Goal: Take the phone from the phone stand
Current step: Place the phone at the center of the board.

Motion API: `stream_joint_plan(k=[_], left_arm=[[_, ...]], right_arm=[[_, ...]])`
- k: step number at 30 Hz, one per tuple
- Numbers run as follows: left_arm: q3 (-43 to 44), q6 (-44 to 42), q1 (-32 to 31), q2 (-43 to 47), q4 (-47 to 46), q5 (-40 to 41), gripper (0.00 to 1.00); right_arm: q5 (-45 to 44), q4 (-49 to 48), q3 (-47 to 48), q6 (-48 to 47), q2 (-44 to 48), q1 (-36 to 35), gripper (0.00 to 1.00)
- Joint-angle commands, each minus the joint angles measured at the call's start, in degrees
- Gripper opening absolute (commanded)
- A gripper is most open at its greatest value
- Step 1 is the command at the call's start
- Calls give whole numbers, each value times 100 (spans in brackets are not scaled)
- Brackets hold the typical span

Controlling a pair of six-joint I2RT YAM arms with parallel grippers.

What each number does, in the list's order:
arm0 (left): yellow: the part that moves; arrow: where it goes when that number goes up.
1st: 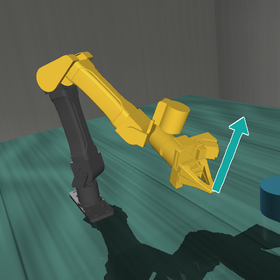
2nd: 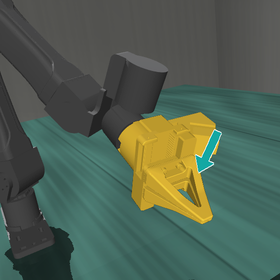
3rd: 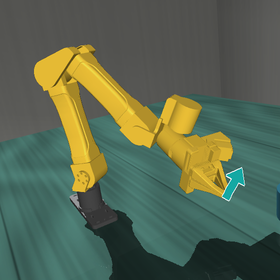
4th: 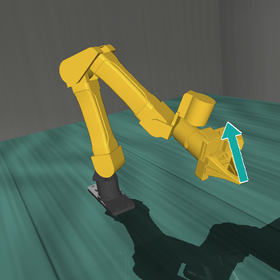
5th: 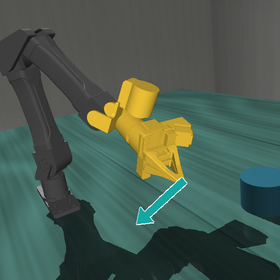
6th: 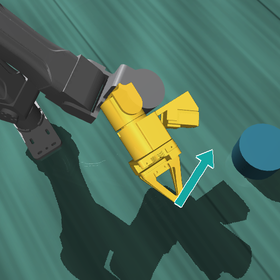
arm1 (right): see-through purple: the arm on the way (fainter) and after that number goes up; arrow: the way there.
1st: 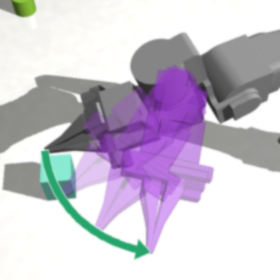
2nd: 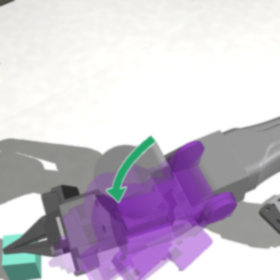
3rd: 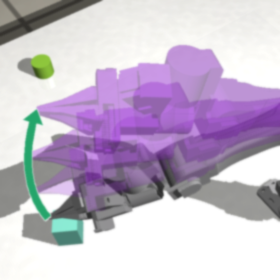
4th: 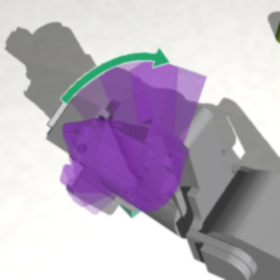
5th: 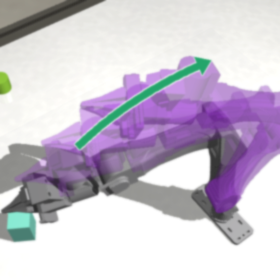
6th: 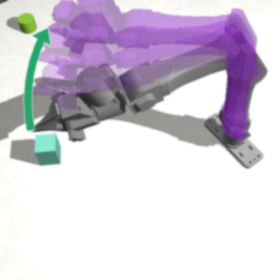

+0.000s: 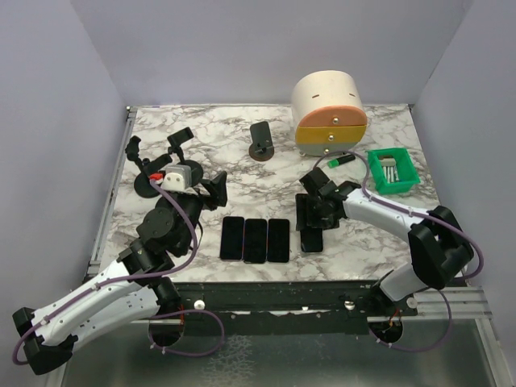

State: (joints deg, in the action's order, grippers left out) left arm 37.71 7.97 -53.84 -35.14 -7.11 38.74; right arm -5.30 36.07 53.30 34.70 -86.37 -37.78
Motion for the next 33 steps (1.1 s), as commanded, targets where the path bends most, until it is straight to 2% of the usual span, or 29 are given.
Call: stream_joint_plan(k=[1,21,33], left_arm=[[148,73,28,-71,120,-142,74],[148,123,23,-129,123,-150,74],[148,126,23,-116,128,-120,74]], right_arm=[[270,-6,165,76,-173,43,65],[682,-97,-220,330,-264,43,75],[793,-147,-146,179,-405,43,90]])
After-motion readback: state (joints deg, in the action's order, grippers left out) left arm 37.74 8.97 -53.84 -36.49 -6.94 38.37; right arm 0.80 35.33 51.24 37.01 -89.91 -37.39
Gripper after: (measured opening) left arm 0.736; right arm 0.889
